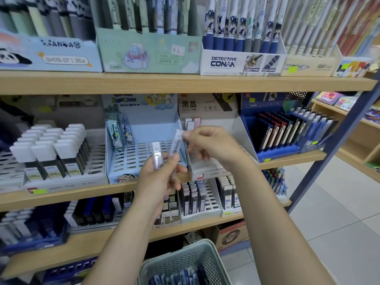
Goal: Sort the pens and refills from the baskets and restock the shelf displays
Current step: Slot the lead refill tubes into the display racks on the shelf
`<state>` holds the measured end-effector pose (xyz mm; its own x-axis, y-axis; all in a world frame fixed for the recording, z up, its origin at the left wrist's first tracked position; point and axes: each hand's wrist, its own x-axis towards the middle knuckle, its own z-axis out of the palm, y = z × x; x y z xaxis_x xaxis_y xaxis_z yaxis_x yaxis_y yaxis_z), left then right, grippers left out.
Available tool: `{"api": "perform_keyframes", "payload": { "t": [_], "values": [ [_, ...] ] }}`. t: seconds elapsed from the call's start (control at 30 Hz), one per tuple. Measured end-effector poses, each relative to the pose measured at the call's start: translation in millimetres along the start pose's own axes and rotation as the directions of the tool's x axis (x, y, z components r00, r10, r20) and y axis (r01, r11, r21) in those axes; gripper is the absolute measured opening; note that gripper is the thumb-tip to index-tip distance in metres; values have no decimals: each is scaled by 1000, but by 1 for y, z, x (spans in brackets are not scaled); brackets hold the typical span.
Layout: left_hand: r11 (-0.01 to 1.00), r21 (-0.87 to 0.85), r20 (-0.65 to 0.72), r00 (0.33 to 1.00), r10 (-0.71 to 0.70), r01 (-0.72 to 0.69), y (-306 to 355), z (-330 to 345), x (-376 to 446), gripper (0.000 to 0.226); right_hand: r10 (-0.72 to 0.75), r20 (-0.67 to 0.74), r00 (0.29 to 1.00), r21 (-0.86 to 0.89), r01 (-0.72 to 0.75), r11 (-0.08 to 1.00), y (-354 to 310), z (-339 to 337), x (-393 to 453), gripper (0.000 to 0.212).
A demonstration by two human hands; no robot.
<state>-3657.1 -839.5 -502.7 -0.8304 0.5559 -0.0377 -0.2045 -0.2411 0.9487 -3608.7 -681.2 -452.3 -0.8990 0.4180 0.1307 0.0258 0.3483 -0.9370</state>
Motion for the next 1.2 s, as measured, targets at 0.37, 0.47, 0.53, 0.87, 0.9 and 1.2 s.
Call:
{"api": "perform_keyframes", "payload": {
  "t": [0.37, 0.47, 0.53, 0.87, 0.9, 1.2],
  "values": [
    [928, 328, -58, 977, 204, -174, -9, 0, 1, 20, 105, -108, 989, 268, -73, 961, 11, 18, -6, 12],
    [929, 322, -50, 977, 208, -181, -8, 0, 0, 11, 110, 5, 994, 410, -102, 906, 16, 12, -12, 15],
    [937, 306, -35, 981, 189, -169, -9, 0, 0, 7, 42, 123, 992, 426, -91, 900, 22, 6, -16, 13],
    [973, 230, 55, 998, 25, -37, -9, 2, -2, 17, -63, -136, 989, 314, 103, 944, 31, -5, -9, 15],
    [970, 242, 63, 998, 24, -38, -9, 1, -1, 16, -66, -195, 979, 257, 115, 960, 32, -5, -6, 18],
    [970, 236, 12, 998, 61, -63, -8, -4, 3, 22, -132, -372, 919, -67, 116, 991, 44, 2, 17, 14]
  ]
}}
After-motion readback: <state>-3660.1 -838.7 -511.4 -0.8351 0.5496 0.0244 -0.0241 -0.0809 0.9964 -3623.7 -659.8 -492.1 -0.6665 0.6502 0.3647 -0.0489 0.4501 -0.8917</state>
